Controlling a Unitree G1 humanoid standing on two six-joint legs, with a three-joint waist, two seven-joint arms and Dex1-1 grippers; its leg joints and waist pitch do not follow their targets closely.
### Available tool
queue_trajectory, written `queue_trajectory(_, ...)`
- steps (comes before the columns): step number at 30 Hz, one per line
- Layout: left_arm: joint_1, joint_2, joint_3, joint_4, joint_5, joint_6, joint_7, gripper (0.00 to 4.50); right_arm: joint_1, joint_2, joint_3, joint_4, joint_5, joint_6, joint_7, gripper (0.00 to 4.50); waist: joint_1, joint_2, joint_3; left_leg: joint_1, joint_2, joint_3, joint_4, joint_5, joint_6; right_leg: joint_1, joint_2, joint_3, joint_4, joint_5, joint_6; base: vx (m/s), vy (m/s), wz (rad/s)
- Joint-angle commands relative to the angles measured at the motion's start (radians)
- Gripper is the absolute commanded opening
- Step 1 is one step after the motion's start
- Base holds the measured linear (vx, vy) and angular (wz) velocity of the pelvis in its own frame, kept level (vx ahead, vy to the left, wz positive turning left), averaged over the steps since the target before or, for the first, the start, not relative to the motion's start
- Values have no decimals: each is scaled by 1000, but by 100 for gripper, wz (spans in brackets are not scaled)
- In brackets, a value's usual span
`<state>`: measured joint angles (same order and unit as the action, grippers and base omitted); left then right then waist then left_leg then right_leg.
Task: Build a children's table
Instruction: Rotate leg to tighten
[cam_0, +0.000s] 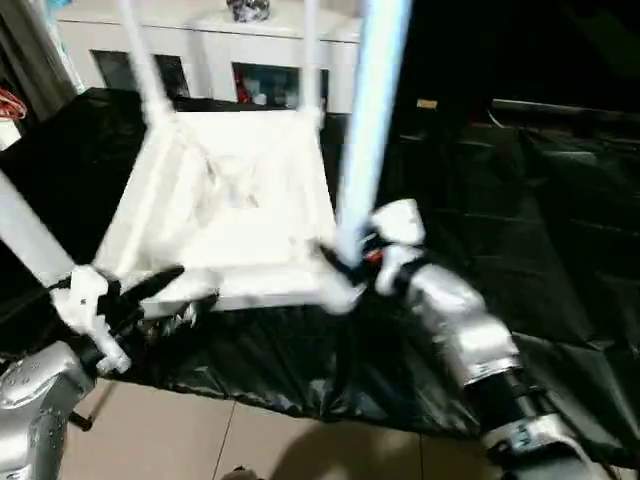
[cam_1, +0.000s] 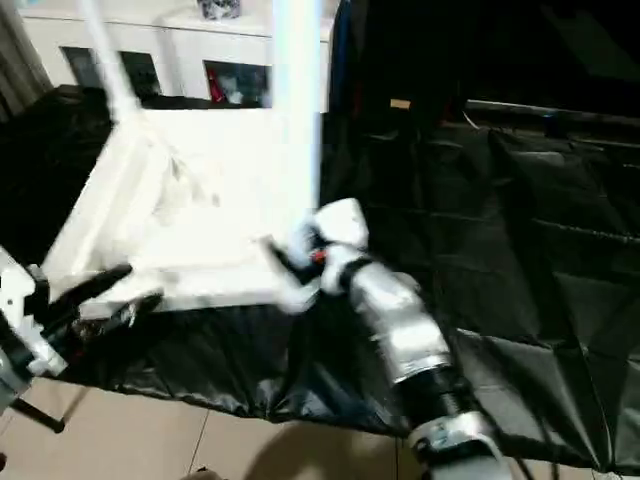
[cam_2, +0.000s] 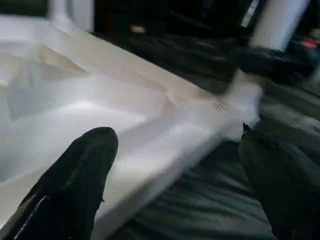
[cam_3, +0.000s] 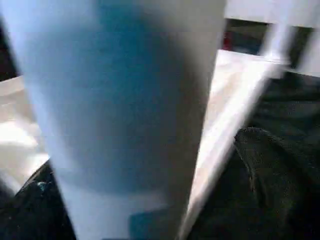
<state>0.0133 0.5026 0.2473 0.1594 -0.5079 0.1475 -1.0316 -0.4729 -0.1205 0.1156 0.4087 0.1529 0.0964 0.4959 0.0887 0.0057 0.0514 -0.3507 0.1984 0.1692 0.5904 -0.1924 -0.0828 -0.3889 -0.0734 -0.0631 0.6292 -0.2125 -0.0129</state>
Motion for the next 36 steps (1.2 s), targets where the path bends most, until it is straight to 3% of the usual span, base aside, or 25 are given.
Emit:
queue_trajectory(1, 8, 19, -9, 23, -4, 5, -34, 444, -21, -15, -34, 26, -18, -7, -36, 450, -2, 20, -55, 6, 22, -6, -80, -242, -26, 37, -54, 52, -73, -117, -189, 0, 0, 0)
queue_trajectory(5, -5, 46, -5, 114, 30, -65, -83, 444, -95, -39, -89, 191, -57, -47, -196, 450, -5, 15, -51, 9, 22, -4, -82, -272, -36, 33, -58, 53, -80, -189, -192, 0, 0, 0)
queue_trajectory(7, 19, 37, -26, 25, 32, -37, -51, 444, -132, -44, -124, 257, -57, -46, -266, 450, -2, 14, -51, 14, 27, -4, -83, -298, -40, 30, -60, 54, -80, -211, -194, 0, 0, 0)
queue_trajectory(11, 23, 29, -34, -7, 32, -24, -39, 444, -141, -35, -130, 243, -47, -38, -248, 450, 5, 13, -52, 11, 28, -2, -82, -287, -28, 32, -59, 54, -77, -197, -186, 0, 0, 0)
queue_trajectory(18, 45, 33, -34, -15, 5, 0, -60, 444, -116, -32, -102, 225, -59, -66, -225, 450, -2, 10, -53, 5, 26, -2, -81, -250, -22, 37, -58, 52, -75, -169, -180, 0, 0, 0)
queue_trajectory(24, 72, 81, 8, -3, -23, 24, -97, 444, -129, -72, -143, 285, -69, -82, -251, 450, -3, 8, -51, 8, 25, 0, -80, -260, -14, 33, -55, 53, -77, -178, -186, 0, 0, 0)
queue_trajectory(28, 76, 97, -4, -28, -44, 94, -104, 444, -142, -105, -170, 310, -63, -84, -253, 450, 6, 11, -48, 17, 27, 3, -81, -300, -23, 26, -54, 54, -79, -209, -191, 0, 0, 0)
queue_trajectory(32, 64, 127, -20, -34, -22, 103, -107, 444, -154, -132, -178, 333, -61, -90, -254, 450, 10, 9, -50, 13, 26, 1, -81, -288, -21, 30, -55, 53, -78, -208, -181, 0, 0, 0)
queue_trajectory(35, 10, 102, 0, -19, -47, 98, -75, 444, -148, -141, -175, 326, -61, -88, -245, 450, 16, 9, -52, 13, 25, 3, -79, -261, -20, 31, -54, 53, -76, -183, -182, 0, 0, 0)
queue_trajectory(36, 73, 123, 57, -119, -98, 130, -64, 444, -141, -145, -171, 316, -63, -84, -239, 450, 17, 9, -53, 14, 25, 3, -78, -256, -22, 31, -53, 52, -75, -173, -184, 0, 0, 0)
